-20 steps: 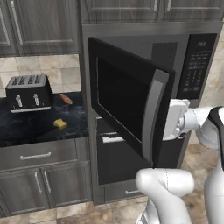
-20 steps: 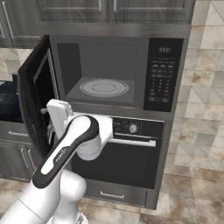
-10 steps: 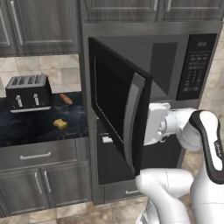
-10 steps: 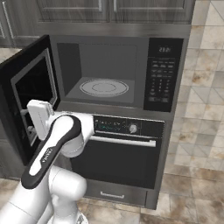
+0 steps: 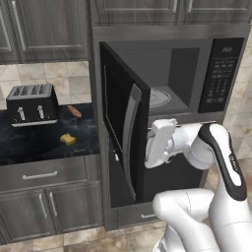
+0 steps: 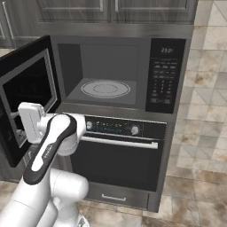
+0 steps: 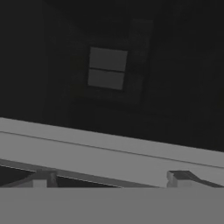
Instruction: Place the sponge inside the microwave to prepare for sanitizing.
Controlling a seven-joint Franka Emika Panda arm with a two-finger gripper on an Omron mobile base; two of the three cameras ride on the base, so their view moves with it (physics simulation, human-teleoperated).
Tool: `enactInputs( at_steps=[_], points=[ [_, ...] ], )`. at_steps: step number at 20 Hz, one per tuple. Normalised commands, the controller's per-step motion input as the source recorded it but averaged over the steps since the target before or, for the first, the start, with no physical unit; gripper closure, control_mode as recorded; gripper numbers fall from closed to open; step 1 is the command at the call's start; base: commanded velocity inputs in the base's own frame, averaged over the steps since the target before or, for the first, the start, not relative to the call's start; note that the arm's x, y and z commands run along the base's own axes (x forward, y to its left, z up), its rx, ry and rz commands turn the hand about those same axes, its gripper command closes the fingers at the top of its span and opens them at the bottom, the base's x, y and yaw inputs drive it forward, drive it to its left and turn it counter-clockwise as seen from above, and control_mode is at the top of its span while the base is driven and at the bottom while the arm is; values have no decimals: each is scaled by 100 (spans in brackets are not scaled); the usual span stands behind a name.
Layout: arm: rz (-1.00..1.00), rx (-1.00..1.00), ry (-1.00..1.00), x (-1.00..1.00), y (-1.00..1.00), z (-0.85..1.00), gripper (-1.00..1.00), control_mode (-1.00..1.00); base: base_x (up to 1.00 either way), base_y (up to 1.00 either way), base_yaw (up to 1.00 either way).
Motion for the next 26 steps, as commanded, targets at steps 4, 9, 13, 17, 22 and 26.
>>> enactInputs(
  at_steps=[4,9,13,17,22,26],
  points=[
    [10,10,0,0,1,0,-100,-100,0,0,0],
    [3,8,0,0,-40,5,-100,-100,0,0,0],
    [0,2,-2,-8,-59,14,-100,-100,0,0,0],
    [0,-1,-17,-33,-49,19,-100,-100,0,0,0],
    [0,-20,-29,-41,-24,21,-100,-100,0,0,0],
    [-8,-32,-39,-33,-20,11,-100,-100,0,0,0]
  ],
)
